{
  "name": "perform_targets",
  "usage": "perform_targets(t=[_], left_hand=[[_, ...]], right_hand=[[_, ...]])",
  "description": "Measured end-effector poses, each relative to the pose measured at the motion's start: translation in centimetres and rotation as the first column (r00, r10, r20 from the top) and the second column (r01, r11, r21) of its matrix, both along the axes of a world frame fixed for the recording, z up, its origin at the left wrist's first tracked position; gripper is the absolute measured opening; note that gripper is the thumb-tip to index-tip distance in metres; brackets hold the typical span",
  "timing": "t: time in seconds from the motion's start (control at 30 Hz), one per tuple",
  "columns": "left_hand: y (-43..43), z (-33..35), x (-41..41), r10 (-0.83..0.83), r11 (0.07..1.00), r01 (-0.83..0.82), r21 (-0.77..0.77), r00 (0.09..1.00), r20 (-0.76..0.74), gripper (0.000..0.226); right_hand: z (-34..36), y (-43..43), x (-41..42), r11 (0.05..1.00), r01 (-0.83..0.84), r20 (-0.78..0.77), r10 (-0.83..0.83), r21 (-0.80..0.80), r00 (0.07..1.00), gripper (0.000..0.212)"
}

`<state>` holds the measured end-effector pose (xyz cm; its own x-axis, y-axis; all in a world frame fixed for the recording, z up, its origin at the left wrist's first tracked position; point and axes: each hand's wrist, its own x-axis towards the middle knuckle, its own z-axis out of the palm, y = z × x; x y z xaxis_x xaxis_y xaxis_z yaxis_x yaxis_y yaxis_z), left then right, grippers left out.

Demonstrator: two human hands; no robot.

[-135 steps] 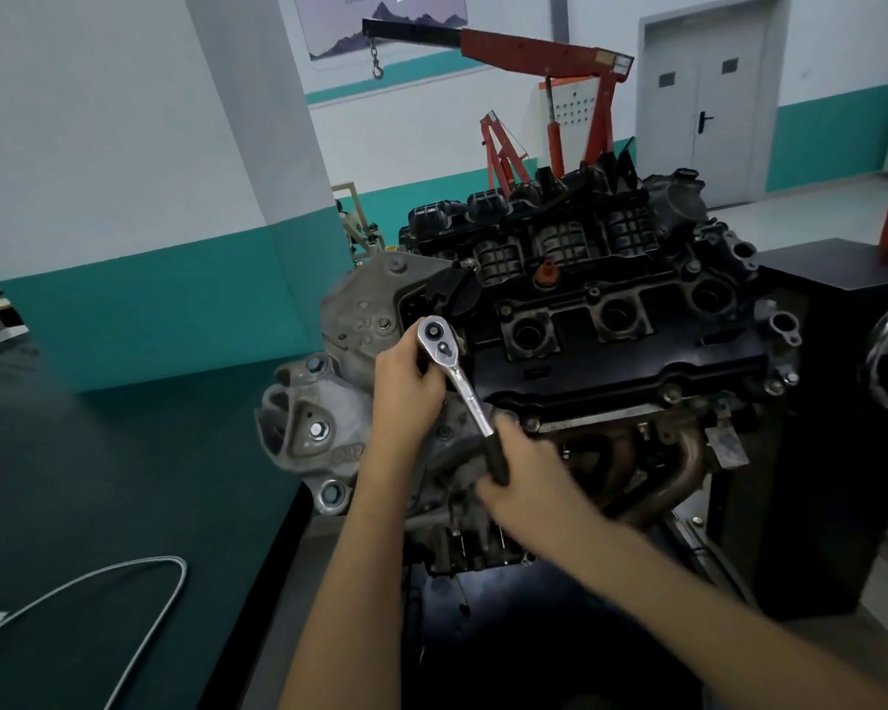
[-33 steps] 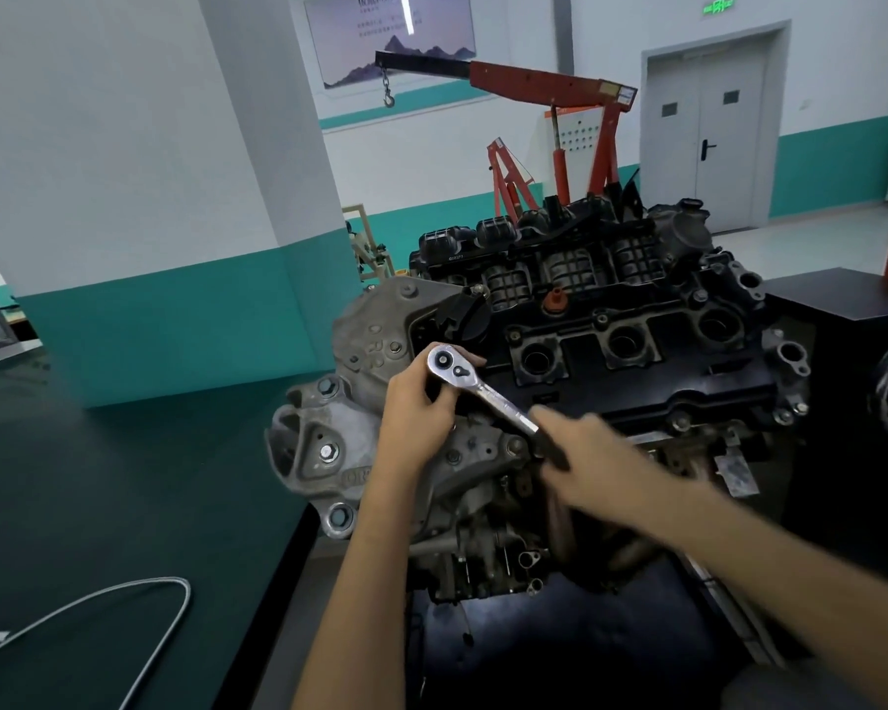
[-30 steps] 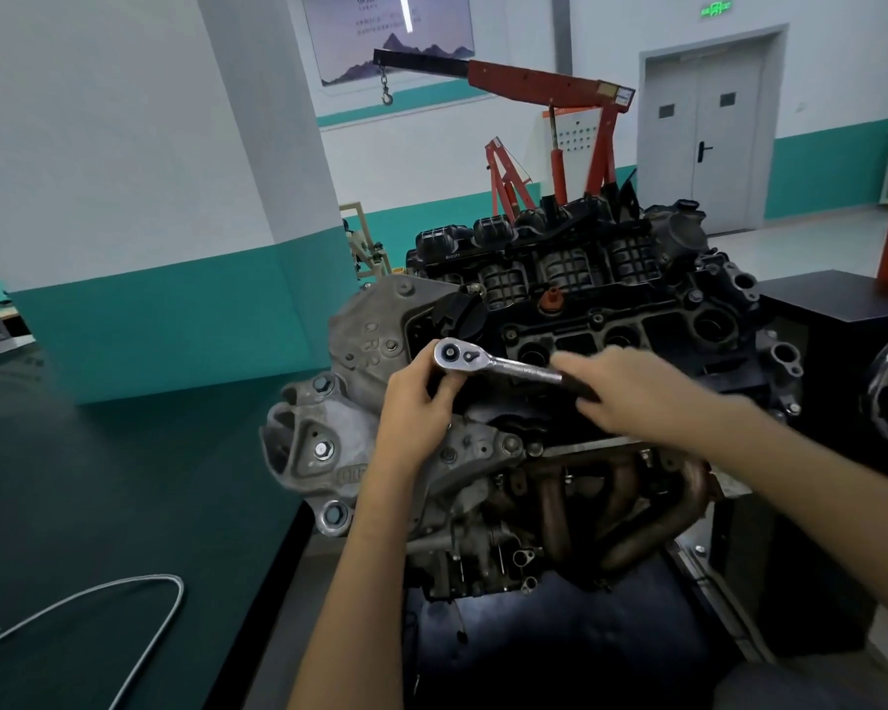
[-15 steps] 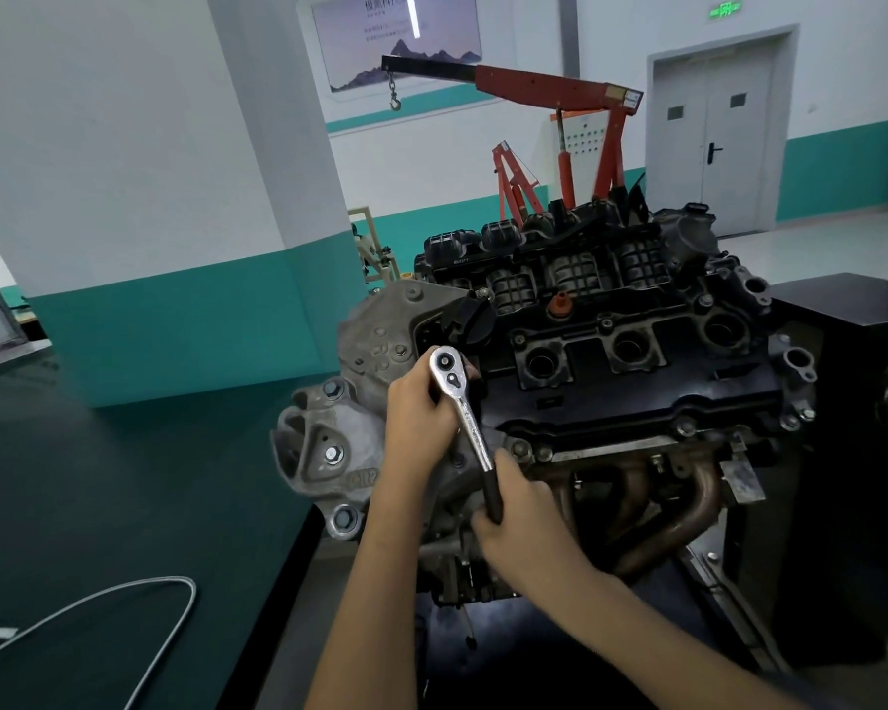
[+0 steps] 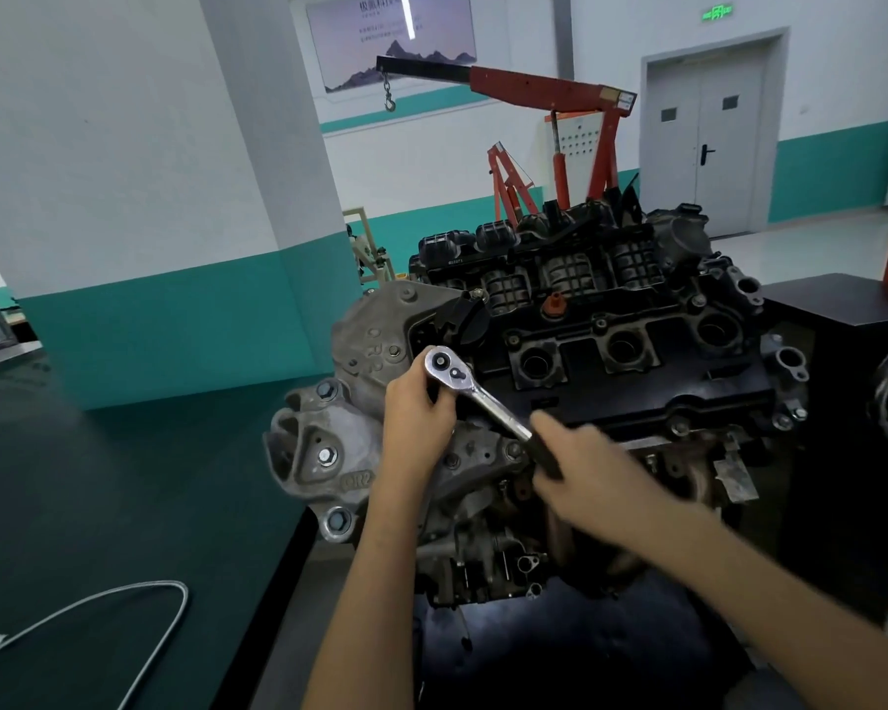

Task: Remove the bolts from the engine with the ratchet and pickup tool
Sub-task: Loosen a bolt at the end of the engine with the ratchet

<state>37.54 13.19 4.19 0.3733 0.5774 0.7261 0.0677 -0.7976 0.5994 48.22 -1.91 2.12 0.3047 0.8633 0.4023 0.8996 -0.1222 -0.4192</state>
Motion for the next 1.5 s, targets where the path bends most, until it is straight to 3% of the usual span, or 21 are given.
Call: perform_targets(t=[0.07,0.1,0.17,0.27,0.33,0.4,0.5,0.6,0.67,0.73,0.8,0.87,0.93,1.07,1.17,1.23,1.33,1.43,1.5], left_hand=[[-0.1,0.1,0.0,-0.018,1.0,0.018,0.011,1.0,-0.005,0.017],[-0.1,0.1,0.0,-0.026,1.0,0.026,0.002,1.0,0.009,0.017],[-0.1,0.0,-0.1,-0.041,0.999,0.041,-0.013,0.999,0.032,0.022],[0.0,0.1,-0.3,-0.102,0.994,0.102,-0.024,0.994,0.031,0.018],[0.0,0.4,-0.6,-0.157,0.988,0.157,0.009,0.988,-0.003,0.026],[0.1,0.7,-0.8,-0.197,0.98,0.198,0.027,0.98,-0.043,0.029],[0.0,0.7,-0.8,-0.177,0.984,0.177,0.0,0.983,-0.052,0.018],[-0.2,0.3,-0.5,-0.039,0.999,0.039,0.0,0.999,0.016,0.013],[-0.2,0.1,-0.2,0.022,1.0,-0.022,0.003,0.999,0.042,0.015],[-0.1,0.0,-0.1,0.022,1.0,-0.023,0.015,0.999,0.032,0.018],[-0.1,-0.1,0.0,0.001,1.0,-0.001,0.007,1.0,0.027,0.025],[-0.1,-0.1,-0.1,-0.013,1.0,0.014,-0.018,0.999,0.046,0.033],[-0.1,-0.1,-0.3,-0.046,0.998,0.048,-0.04,0.997,0.058,0.031],[-0.2,0.2,-0.5,-0.131,0.991,0.132,-0.023,0.991,0.04,0.027],[-0.1,0.4,-0.7,-0.17,0.985,0.17,-0.022,0.985,-0.041,0.023],[0.1,0.4,-0.6,-0.151,0.989,0.15,-0.018,0.987,-0.057,0.014],[-0.3,0.1,-0.3,-0.049,0.999,0.049,-0.001,0.999,-0.016,0.013],[-0.3,-0.1,0.0,0.067,0.997,-0.065,-0.037,0.996,0.061,0.017],[-0.1,-0.3,0.1,0.062,0.998,-0.061,-0.033,0.998,0.027,0.015]], right_hand=[[-2.5,0.7,-3.2,0.997,-0.051,-0.287,0.067,0.064,0.956,0.025],[-3.3,1.3,-4.5,0.994,-0.039,-0.347,0.073,0.104,0.935,0.023],[-4.0,2.2,-6.1,0.988,-0.03,-0.378,0.087,0.153,0.922,0.026],[-3.2,1.9,-4.5,0.993,-0.047,-0.331,0.08,0.106,0.94,0.028],[-1.9,1.0,-1.9,0.998,-0.048,-0.224,0.055,0.04,0.973,0.028],[0.1,0.3,1.0,1.0,0.008,0.022,-0.008,-0.03,1.0,0.034],[3.7,0.5,4.6,0.995,0.077,0.395,-0.047,-0.06,0.918,0.033],[4.8,0.8,5.0,0.994,0.1,0.495,-0.067,-0.041,0.866,0.029],[3.0,0.5,3.4,0.994,0.107,0.409,-0.102,0.01,0.907,0.028],[0.0,0.3,0.4,0.997,0.054,0.096,-0.058,0.046,0.994,0.024],[-2.6,1.0,-3.2,0.996,-0.031,-0.22,0.049,0.086,0.974,0.026],[-4.0,2.2,-6.0,0.987,-0.025,-0.333,0.078,0.161,0.94,0.027],[-4.3,2.8,-6.7,0.984,-0.012,-0.329,0.071,0.18,0.941,0.03],[-2.4,1.3,-2.5,0.996,-0.065,-0.223,0.076,0.06,0.972,0.026],[1.0,0.3,2.3,0.998,-0.023,0.12,0.029,-0.053,0.992,0.03],[3.9,0.3,5.0,0.994,0.045,0.387,-0.003,-0.102,0.922,0.03],[6.1,0.7,6.1,0.993,0.097,0.518,-0.047,-0.068,0.854,0.026],[3.3,0.5,3.0,0.996,0.092,0.342,-0.08,-0.021,0.936,0.025],[0.0,0.3,-0.3,1.0,-0.001,-0.017,0.001,-0.003,1.0,0.024]])
